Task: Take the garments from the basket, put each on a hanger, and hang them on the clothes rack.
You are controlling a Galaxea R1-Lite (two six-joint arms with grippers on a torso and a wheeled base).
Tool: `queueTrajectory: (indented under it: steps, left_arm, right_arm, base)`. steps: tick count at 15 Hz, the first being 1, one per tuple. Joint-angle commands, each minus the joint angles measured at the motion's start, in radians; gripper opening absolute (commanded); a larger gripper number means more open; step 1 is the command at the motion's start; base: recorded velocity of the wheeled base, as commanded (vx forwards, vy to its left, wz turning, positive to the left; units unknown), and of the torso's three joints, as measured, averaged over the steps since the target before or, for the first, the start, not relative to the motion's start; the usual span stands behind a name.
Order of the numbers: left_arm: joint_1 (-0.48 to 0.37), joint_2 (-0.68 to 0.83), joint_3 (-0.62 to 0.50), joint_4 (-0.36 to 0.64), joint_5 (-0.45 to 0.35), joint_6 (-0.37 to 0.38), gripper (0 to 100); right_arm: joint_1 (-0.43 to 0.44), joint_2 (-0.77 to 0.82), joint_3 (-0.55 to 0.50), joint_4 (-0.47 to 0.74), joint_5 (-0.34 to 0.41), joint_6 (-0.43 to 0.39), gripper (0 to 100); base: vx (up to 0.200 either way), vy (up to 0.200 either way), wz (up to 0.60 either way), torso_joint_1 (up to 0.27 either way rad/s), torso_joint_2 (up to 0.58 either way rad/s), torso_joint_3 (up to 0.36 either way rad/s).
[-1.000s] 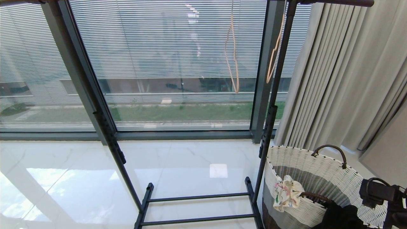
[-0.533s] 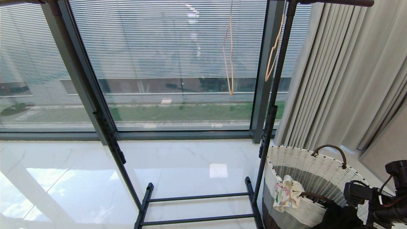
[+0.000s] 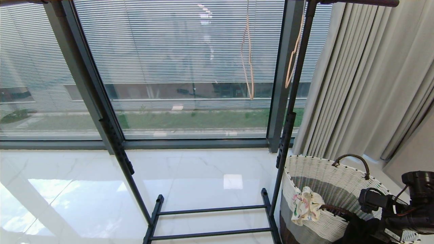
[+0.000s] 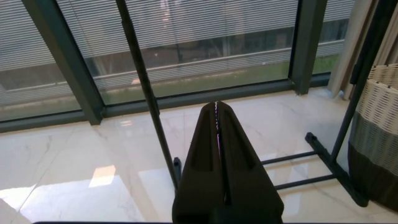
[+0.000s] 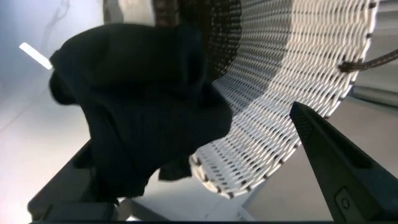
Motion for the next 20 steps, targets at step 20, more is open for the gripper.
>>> queueTrajectory:
  steps: [20]
  left_arm:
    - [0.0,0.0,0.0,-0.001,0.028,0.001,0]
  right_arm:
    - [0.141,-0.73,-0.106,0.735,0.025,0.209,0]
  base:
    - [0.0,0.0,0.0,0.0,0.0,0.0]
